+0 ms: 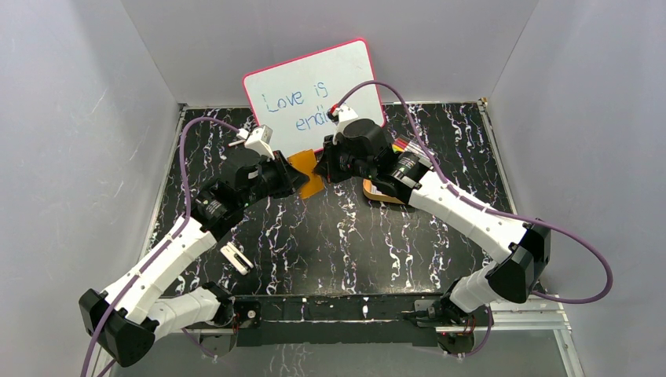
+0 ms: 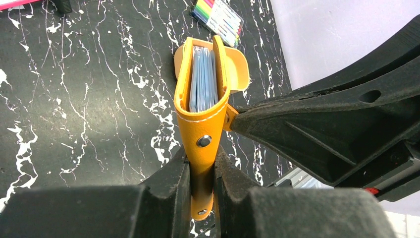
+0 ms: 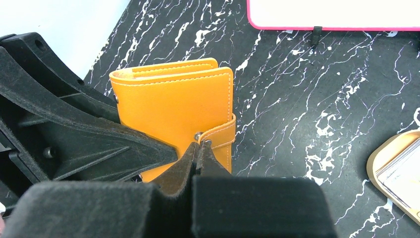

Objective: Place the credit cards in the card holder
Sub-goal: Close the card holder.

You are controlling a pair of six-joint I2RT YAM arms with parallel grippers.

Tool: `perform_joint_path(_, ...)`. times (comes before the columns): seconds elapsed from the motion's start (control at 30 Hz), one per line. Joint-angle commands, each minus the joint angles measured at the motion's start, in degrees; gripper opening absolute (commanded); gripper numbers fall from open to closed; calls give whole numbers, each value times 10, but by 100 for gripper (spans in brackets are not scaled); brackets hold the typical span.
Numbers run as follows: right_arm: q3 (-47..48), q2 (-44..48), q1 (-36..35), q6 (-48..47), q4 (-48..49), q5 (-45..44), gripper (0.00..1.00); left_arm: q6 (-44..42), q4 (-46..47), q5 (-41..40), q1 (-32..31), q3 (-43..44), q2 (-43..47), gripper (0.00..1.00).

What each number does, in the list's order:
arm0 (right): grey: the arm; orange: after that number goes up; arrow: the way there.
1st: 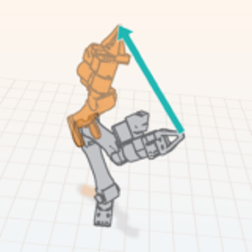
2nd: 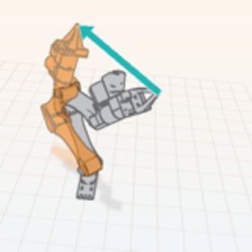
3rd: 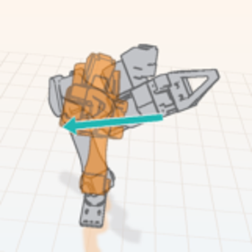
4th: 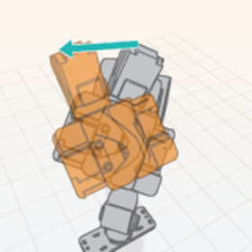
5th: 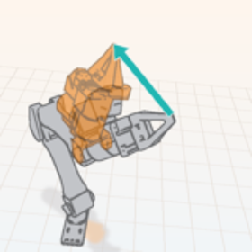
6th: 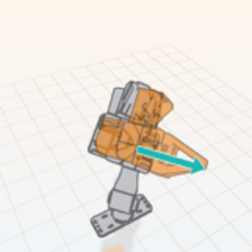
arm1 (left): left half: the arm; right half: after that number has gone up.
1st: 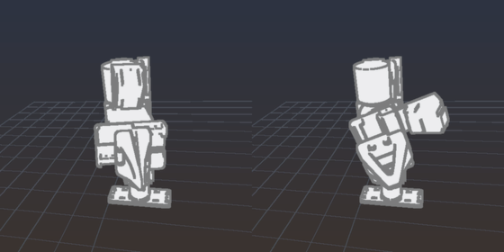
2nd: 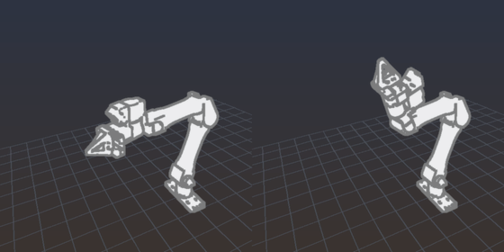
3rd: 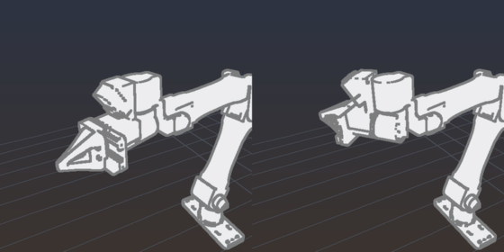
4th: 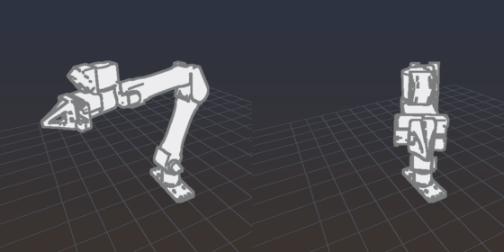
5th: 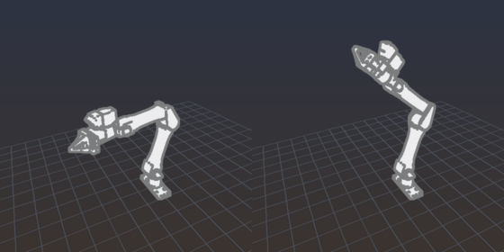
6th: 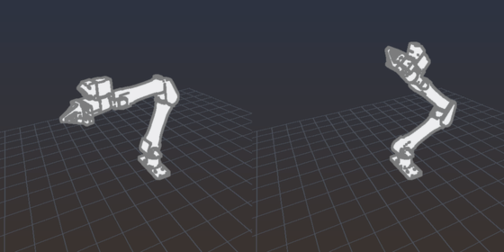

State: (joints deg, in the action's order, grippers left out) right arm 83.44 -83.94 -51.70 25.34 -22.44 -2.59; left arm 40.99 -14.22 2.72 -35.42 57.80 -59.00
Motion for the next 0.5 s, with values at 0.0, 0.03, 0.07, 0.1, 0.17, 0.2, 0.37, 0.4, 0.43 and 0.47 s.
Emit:
perform_joint_path(0.0,-3,24,2,3,39,7,0,-9,3,-2,-3,12,19,0)
perform_joint_path(0.03,-4,25,3,3,41,8,0,-9,3,0,-3,12,18,0)
perform_joint_path(0.07,-4,24,2,3,43,10,0,-8,4,4,-3,12,17,0)
perform_joint_path(0.1,-5,23,2,3,43,12,0,-8,4,6,-3,12,17,0)
perform_joint_path(0.17,-4,21,2,5,44,17,0,-7,6,9,-3,13,17,0)
perform_joint_path(0.2,-4,20,2,5,46,20,0,-7,7,12,-3,13,17,0)
perform_joint_path(0.37,-1,15,2,8,49,22,0,-9,11,20,-2,16,15,0)
perform_joint_path(0.4,0,13,3,7,49,22,0,-9,12,21,-3,17,16,0)
perform_joint_path(0.43,0,12,2,8,49,34,0,-10,14,22,-3,17,16,0)
perform_joint_path(0.47,0,12,2,7,49,38,0,-10,14,23,-3,16,17,0)
